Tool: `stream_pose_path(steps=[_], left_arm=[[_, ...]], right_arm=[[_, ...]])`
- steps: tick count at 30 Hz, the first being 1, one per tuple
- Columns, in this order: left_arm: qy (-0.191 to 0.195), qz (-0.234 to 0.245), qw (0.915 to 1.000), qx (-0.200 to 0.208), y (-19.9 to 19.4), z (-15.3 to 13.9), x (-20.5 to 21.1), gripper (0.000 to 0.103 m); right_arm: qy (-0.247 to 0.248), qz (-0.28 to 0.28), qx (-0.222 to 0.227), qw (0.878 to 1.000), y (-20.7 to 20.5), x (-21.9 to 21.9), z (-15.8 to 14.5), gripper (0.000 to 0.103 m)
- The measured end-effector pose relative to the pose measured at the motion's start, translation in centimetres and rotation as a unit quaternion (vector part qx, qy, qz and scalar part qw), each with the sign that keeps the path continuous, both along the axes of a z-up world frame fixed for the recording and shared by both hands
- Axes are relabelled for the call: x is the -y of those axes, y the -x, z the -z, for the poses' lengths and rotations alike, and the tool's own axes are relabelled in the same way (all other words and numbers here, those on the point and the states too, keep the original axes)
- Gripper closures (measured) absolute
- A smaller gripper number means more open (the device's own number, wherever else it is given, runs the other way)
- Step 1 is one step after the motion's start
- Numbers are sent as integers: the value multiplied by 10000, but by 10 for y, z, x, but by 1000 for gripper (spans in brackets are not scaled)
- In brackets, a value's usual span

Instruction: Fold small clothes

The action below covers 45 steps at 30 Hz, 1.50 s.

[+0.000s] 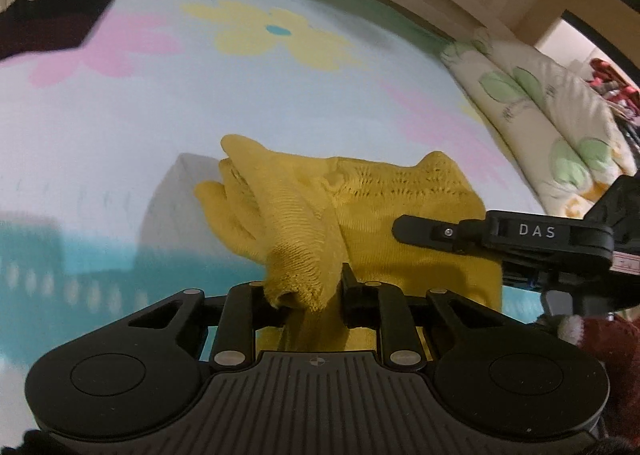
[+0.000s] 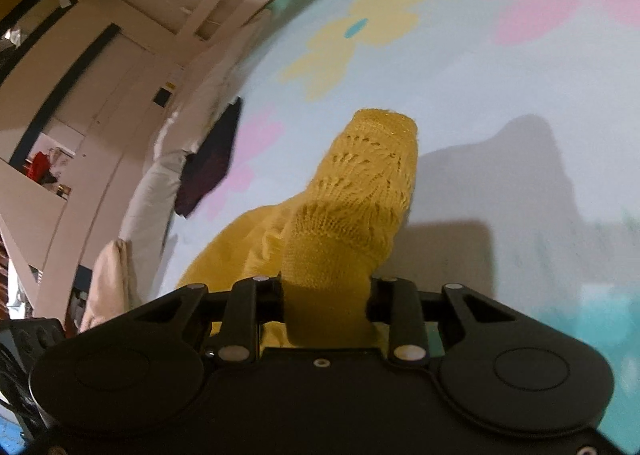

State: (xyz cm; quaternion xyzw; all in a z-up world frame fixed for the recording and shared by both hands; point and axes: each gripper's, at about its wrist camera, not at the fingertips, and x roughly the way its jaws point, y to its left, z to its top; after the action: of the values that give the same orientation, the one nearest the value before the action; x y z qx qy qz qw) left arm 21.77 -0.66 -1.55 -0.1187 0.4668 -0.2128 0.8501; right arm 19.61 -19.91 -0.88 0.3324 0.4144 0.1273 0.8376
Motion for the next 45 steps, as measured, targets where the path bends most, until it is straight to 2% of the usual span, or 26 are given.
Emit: stream_pose_path(steps=[7,9,10,12,13,14,16,17,18,19,21,23,26,28,32,35,38,42,44,45], left_arm=[[28,213,9995,-219,59,8,12,81],[-262,331,9985,-357,71,19,17,81],[-524,368,9972,-382,76,26,20,80],[-891,423,9950,-156,85,32,22,69],[-993,462,9940,0,87,31,22,67],[-1104,488,9927,81,88,30,22,67],[-1123,455,9924,218,87,23,19,67],[-1166,352,9918,378,92,18,17,67],[-1230,261,9904,566,96,13,16,68],[-1290,194,9883,795,100,8,13,68],[-1379,97,9832,1188,107,0,14,68],[-1353,81,9814,1362,106,-3,17,67],[-1485,80,9806,1281,99,3,27,67],[-1565,90,9812,1130,94,12,32,67],[-1877,-54,9791,777,80,33,31,64],[-1851,-404,9799,619,73,36,22,56],[-1900,-423,9773,832,80,20,27,58],[-1683,-106,9770,1302,89,-7,49,58],[-1647,203,9765,1373,87,-12,67,58],[-1624,346,9765,1372,85,-13,77,58]], right_arm=[[60,-58,-191,9998,57,8,1,63],[38,-56,-285,9996,71,10,5,63],[141,-4,-354,9993,77,12,9,60],[640,250,-472,9965,84,18,16,51],[965,417,-601,9926,87,23,22,43],[945,496,-558,9927,90,29,26,44],[591,754,-555,9939,95,41,28,44],[633,841,-545,9930,97,42,25,40],[855,867,-492,9913,98,39,19,37],[1069,875,-422,9895,100,37,15,29],[1299,861,-274,9874,103,30,7,27],[1438,810,-94,9862,109,20,1,27],[1901,613,122,9798,120,3,-3,26],[2098,505,113,9764,131,-3,3,23],[2668,463,-320,9621,133,-5,26,17],[2409,617,-377,9679,138,10,31,13],[2368,717,-284,9685,141,16,25,12],[2120,963,23,9725,150,21,12,9],[2171,1027,198,9705,150,19,6,0],[2218,1059,270,9689,150,13,5,0]])
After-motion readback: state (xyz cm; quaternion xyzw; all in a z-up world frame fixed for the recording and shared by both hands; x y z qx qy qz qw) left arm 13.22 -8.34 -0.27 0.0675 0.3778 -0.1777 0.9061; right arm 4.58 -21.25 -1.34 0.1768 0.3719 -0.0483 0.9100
